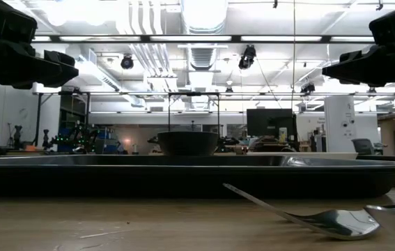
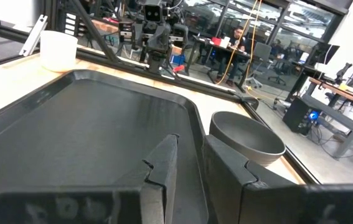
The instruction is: Set up tray
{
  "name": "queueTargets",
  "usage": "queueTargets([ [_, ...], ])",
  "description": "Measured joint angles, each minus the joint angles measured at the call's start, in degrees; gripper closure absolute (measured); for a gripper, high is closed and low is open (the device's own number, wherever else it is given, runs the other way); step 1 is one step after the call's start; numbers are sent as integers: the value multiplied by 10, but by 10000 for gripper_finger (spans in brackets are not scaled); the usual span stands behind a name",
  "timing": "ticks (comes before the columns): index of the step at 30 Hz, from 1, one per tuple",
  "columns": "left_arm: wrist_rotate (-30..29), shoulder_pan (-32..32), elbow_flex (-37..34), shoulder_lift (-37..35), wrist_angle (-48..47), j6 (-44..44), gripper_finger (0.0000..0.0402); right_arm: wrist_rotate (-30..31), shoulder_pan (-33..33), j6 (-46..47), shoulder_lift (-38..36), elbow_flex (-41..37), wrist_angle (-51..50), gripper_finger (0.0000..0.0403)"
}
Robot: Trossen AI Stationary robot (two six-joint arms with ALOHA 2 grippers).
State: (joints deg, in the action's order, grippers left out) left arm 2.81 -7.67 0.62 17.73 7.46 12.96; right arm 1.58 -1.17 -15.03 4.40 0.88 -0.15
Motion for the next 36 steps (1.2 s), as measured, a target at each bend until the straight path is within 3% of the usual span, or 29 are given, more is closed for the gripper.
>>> queueTargets([
  [10, 0, 0, 0, 0, 0, 2, 285, 0, 0, 0, 0, 0, 0, 335],
  [14, -1, 0, 0, 0, 0, 121, 285, 0, 0, 0, 0, 0, 0, 335],
  [17, -1, 0, 0, 0, 0, 151, 285, 0, 0, 0, 1, 0, 0, 335],
  [32, 2, 0, 0, 0, 17, 137, 285, 0, 0, 0, 1, 0, 0, 335],
  [36, 7, 0, 0, 1, 42, 37, 285, 0, 0, 0, 1, 0, 0, 335],
])
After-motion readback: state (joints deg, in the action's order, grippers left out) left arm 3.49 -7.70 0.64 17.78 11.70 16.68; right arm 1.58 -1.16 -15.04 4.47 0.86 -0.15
